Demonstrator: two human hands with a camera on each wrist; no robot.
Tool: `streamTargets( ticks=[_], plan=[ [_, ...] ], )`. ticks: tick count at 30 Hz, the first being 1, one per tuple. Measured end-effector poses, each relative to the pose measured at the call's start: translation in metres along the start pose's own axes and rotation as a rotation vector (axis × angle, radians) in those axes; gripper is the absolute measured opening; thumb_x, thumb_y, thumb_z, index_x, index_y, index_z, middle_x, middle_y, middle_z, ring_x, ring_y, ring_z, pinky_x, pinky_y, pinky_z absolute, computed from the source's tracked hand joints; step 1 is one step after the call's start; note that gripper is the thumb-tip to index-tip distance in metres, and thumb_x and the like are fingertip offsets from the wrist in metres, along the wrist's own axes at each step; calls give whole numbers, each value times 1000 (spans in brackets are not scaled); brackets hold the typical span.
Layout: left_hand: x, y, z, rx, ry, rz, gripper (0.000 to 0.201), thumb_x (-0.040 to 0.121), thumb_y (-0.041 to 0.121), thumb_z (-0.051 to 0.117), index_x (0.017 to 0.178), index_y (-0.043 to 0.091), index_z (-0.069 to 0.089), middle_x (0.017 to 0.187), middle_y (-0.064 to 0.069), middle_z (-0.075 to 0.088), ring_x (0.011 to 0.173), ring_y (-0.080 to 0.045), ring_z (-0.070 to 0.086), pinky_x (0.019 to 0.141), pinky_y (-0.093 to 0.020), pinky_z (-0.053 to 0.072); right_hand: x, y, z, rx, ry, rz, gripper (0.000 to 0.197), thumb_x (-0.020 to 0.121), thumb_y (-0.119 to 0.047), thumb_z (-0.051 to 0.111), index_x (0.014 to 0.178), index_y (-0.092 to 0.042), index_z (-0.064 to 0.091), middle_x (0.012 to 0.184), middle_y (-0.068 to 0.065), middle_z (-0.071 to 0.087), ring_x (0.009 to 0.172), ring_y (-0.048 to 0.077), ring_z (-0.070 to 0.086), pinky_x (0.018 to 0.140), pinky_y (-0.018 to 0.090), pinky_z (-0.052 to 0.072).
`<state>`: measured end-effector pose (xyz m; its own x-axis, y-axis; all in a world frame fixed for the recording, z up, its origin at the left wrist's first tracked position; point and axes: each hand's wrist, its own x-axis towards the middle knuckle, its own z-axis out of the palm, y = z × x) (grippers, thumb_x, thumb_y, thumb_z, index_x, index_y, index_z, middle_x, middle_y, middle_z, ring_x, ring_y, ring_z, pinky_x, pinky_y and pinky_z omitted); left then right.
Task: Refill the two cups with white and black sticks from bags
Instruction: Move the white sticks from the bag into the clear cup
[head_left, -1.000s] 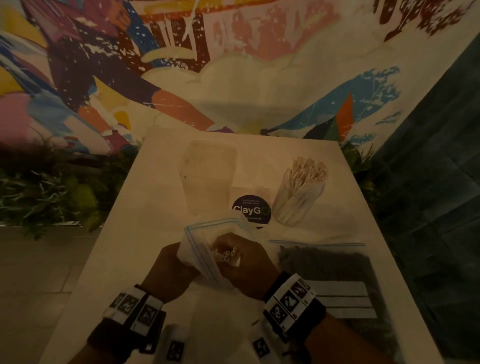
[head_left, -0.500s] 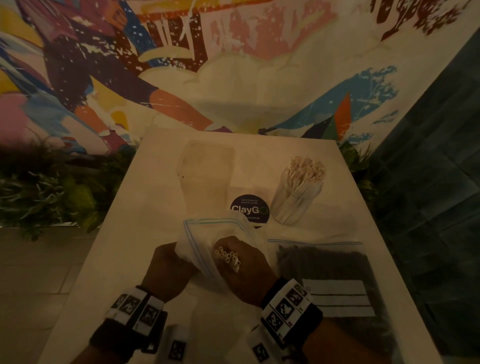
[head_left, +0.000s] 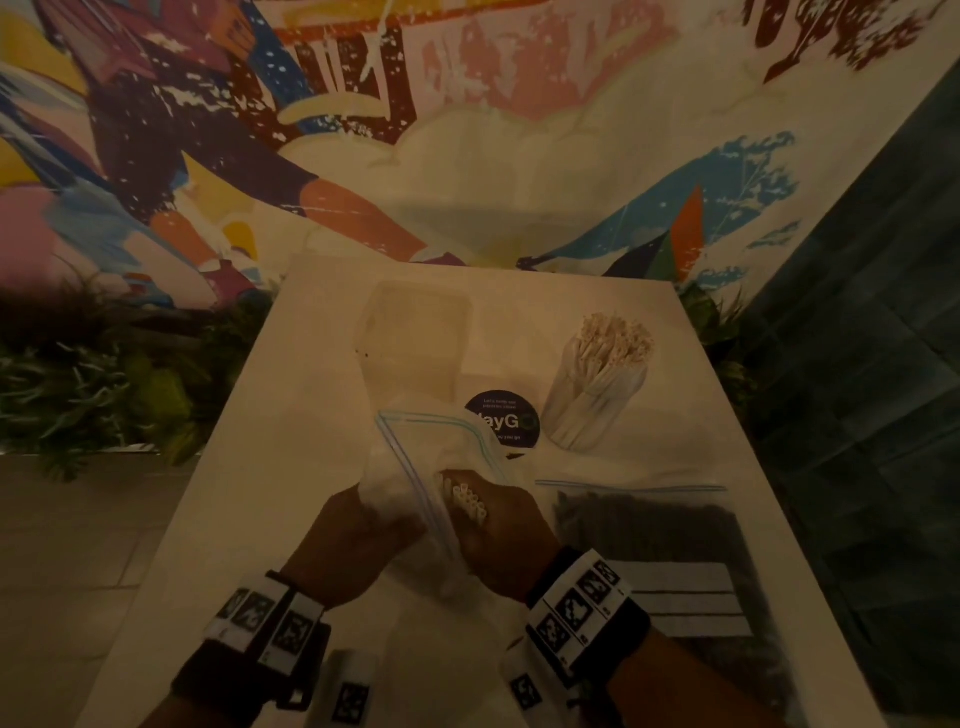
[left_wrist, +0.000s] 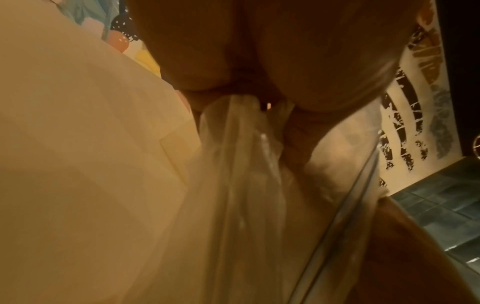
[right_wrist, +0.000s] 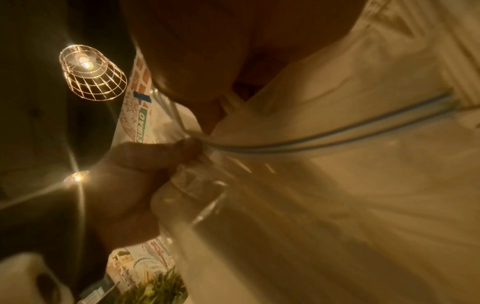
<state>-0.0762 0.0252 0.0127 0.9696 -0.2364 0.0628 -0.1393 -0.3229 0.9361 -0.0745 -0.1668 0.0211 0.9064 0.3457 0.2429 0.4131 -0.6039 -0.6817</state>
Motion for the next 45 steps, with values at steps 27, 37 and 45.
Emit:
streamTargets(
  ticks=[27,37,45],
  plan=[
    [-3,-15,7,7,108,-60,34,61,66,58,94,70,53,87,28,67,87,18,57,69,-8,46,-12,38,13,58,-55,302,47,82,-45,67,52,-28,35,57,-13,40,57,-8,45,58,5,29],
    [-9,-19,10,-124,151,-167,47,48,54,61,89,30,61,92,10,64,87,0,58,69,-20,46,13,-7,-39,632,565,446,40,87,-39,61,59,-10,59,53,1,61,52,15,59,52,27,52],
    [-9,-23,11,-100,165,-184,57,46,54,61,91,20,64,89,5,65,83,-7,61,70,-25,47,61,-20,-141,913,994,371,35,85,-23,69,63,-16,43,41,-3,42,38,14,41,45,28,45]
  ],
)
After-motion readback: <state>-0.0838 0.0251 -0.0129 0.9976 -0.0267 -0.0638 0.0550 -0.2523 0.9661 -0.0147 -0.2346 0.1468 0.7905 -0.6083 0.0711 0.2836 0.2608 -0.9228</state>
